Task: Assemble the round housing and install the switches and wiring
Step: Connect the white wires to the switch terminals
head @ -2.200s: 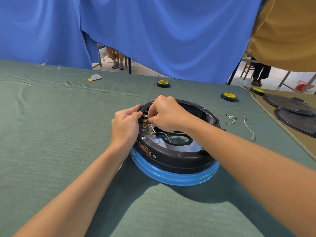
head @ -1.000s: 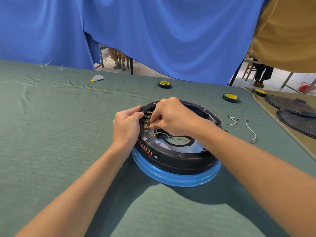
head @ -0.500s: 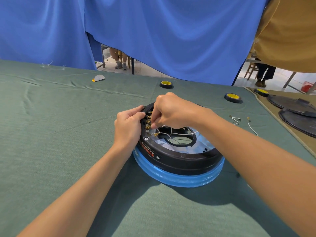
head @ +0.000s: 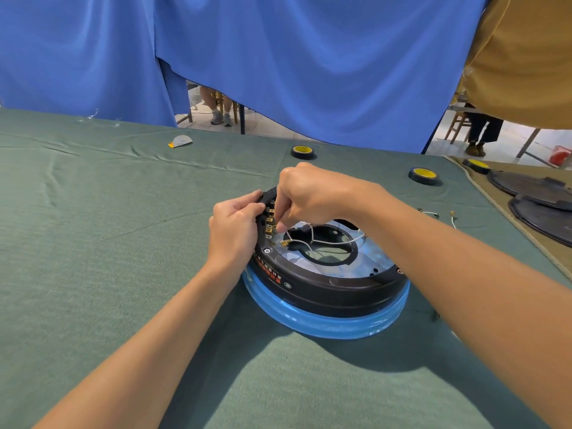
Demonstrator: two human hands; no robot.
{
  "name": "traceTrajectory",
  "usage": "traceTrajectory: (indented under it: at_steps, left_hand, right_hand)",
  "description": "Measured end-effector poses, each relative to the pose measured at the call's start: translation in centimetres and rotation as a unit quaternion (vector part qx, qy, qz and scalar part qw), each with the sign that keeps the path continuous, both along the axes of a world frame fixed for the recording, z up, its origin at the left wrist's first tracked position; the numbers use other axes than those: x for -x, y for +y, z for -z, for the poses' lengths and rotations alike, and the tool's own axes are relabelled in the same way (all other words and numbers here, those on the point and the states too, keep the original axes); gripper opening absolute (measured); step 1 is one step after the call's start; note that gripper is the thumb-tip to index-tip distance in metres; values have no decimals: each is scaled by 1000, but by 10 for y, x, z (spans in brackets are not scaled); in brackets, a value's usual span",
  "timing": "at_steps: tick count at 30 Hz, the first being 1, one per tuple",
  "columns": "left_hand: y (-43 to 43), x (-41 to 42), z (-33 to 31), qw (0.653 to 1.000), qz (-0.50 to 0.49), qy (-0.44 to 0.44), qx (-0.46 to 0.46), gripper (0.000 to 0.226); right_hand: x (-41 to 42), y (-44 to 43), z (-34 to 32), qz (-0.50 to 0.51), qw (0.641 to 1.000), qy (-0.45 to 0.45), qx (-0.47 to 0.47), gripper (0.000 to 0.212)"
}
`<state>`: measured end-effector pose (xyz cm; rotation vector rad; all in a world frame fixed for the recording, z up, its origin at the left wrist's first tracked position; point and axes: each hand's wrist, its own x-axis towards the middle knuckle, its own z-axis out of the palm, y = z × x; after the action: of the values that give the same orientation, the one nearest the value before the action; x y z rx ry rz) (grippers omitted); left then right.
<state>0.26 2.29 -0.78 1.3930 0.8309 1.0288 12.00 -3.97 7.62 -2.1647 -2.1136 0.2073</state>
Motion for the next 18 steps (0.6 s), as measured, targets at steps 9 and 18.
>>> traceTrajectory:
  at_steps: [9, 18]
  left_hand:
    - [2, 0, 1, 1000, 6, 5, -6, 33]
    - [2, 0, 2, 1000, 4, 3, -2, 34]
  right_hand:
    - [1, 3, -8, -22, 999, -9, 42, 10]
    - [-1, 3, -6, -11, 999, 8, 34, 8]
